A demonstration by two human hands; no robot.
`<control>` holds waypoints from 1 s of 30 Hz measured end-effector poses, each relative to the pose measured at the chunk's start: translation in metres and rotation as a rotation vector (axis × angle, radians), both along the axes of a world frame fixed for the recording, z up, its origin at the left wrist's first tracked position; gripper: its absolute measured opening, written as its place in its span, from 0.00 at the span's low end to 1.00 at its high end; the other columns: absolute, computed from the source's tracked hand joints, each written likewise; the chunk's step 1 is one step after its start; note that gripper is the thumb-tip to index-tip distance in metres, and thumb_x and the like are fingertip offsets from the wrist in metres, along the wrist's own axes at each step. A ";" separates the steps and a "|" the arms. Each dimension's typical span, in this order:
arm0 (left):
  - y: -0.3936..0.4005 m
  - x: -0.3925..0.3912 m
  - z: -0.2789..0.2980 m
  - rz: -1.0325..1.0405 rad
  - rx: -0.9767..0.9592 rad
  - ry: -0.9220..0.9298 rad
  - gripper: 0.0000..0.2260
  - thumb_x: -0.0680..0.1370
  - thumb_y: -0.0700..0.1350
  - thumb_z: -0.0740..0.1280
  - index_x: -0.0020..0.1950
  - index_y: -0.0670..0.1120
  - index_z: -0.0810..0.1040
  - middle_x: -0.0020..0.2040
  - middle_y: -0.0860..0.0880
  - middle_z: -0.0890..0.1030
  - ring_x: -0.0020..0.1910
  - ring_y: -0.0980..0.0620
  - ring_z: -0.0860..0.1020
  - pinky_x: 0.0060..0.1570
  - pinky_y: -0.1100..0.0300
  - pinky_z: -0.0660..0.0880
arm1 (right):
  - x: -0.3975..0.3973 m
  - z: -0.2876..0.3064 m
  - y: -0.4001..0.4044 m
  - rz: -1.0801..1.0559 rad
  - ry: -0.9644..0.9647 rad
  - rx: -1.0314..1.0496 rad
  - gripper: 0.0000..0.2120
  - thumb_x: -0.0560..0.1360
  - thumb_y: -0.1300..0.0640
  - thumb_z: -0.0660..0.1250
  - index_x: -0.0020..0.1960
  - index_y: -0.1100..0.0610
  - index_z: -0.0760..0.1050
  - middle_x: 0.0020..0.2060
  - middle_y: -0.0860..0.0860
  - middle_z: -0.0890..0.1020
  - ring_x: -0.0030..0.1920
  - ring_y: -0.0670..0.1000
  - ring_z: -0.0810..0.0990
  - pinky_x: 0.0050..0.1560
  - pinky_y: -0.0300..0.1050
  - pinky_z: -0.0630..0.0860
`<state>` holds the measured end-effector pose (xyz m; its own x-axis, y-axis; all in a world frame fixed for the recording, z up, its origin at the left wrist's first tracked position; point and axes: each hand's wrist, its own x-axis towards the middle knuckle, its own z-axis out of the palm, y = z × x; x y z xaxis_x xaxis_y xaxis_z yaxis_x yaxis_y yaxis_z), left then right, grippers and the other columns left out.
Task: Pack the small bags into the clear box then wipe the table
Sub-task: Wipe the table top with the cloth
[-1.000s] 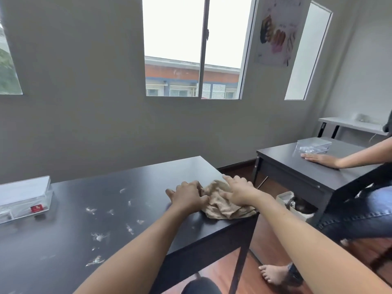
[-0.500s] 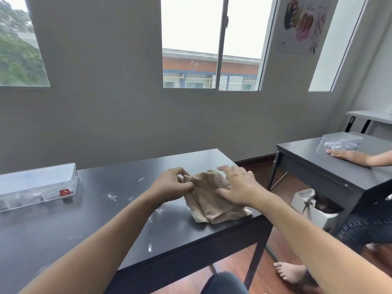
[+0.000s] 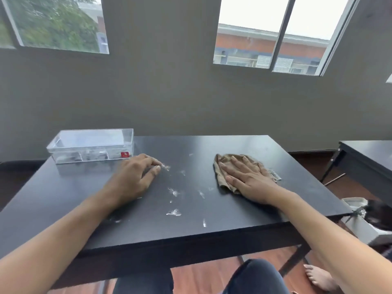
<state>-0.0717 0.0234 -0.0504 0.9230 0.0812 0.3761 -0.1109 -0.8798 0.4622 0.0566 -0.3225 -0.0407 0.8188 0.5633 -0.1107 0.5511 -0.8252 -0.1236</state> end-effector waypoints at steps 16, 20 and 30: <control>0.045 -0.013 -0.022 0.082 0.014 0.034 0.17 0.77 0.49 0.59 0.61 0.49 0.81 0.61 0.52 0.82 0.64 0.50 0.76 0.68 0.55 0.69 | 0.031 -0.003 0.128 -0.075 0.000 0.000 0.26 0.79 0.29 0.43 0.77 0.25 0.46 0.84 0.43 0.44 0.83 0.52 0.39 0.77 0.69 0.35; 0.049 -0.017 -0.021 0.105 -0.008 0.025 0.17 0.77 0.49 0.59 0.61 0.49 0.82 0.62 0.52 0.82 0.65 0.50 0.76 0.69 0.53 0.69 | 0.009 -0.002 0.162 0.003 0.036 0.015 0.26 0.81 0.32 0.44 0.78 0.26 0.46 0.84 0.43 0.42 0.83 0.52 0.36 0.77 0.69 0.34; 0.059 -0.018 -0.026 0.080 -0.018 0.006 0.17 0.77 0.51 0.61 0.61 0.50 0.82 0.62 0.54 0.82 0.66 0.52 0.76 0.69 0.51 0.70 | -0.031 -0.001 0.073 0.337 -0.012 0.059 0.29 0.76 0.23 0.40 0.76 0.23 0.45 0.80 0.30 0.45 0.79 0.36 0.35 0.81 0.56 0.41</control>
<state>-0.0896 0.0826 -0.0759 0.9155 0.1618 0.3684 -0.0373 -0.8776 0.4780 0.0253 -0.2493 -0.0421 0.5869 0.8073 -0.0616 0.7931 -0.5885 -0.1572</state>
